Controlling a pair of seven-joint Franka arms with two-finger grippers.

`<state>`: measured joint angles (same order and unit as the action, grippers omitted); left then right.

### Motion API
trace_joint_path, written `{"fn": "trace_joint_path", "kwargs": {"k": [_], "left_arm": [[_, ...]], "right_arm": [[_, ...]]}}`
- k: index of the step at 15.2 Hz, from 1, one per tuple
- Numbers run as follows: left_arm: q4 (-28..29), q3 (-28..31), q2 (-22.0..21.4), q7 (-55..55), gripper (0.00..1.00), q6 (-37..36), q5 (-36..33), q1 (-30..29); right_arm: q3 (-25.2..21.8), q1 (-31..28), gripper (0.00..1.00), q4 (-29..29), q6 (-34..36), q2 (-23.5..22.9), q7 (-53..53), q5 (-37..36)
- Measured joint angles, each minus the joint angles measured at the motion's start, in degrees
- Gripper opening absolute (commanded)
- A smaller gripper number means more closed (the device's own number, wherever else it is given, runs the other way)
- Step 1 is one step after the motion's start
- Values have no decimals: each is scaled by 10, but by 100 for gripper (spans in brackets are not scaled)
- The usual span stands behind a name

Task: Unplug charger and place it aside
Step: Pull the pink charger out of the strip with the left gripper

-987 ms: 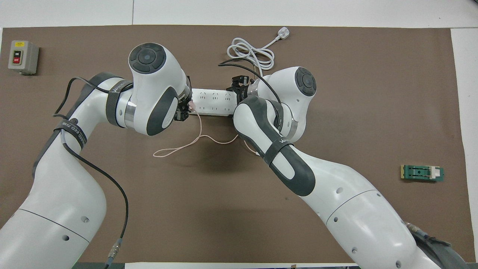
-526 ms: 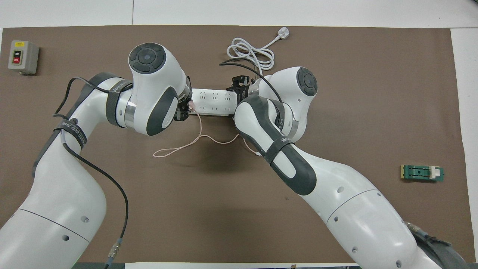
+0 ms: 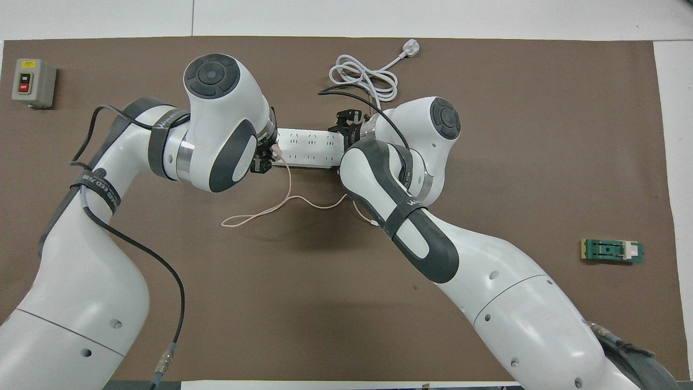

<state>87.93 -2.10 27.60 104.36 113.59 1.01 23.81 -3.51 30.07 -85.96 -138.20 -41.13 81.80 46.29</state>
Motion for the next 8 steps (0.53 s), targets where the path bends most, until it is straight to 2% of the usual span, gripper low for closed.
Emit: {"fn": "trace_joint_path", "kwargs": {"k": [2, 4, 5, 6, 7, 8], "left_arm": [[-16, 0, -40, -1, 0, -73, -2, 0], [-22, 0, -80, -8, 0, -116, -3, 0], [-21, 1, -90, -13, 0, -122, -3, 0], [-21, 1, -94, -25, 0, -123, -4, 0], [-21, 2, -92, -41, 0, -123, -4, 0], [-20, 2, -90, -65, 0, -121, -4, 0]], "right_arm": [[0, 0, 0, 0, 0, 0, 0, 0], [0, 0, 0, 0, 0, 0, 0, 0], [0, 0, 9, 0, 0, 0, 0, 0], [0, 0, 58, 0, 0, 0, 0, 0], [0, 0, 88, 0, 0, 0, 0, 0], [0, 0, 100, 0, 0, 0, 0, 0]]}}
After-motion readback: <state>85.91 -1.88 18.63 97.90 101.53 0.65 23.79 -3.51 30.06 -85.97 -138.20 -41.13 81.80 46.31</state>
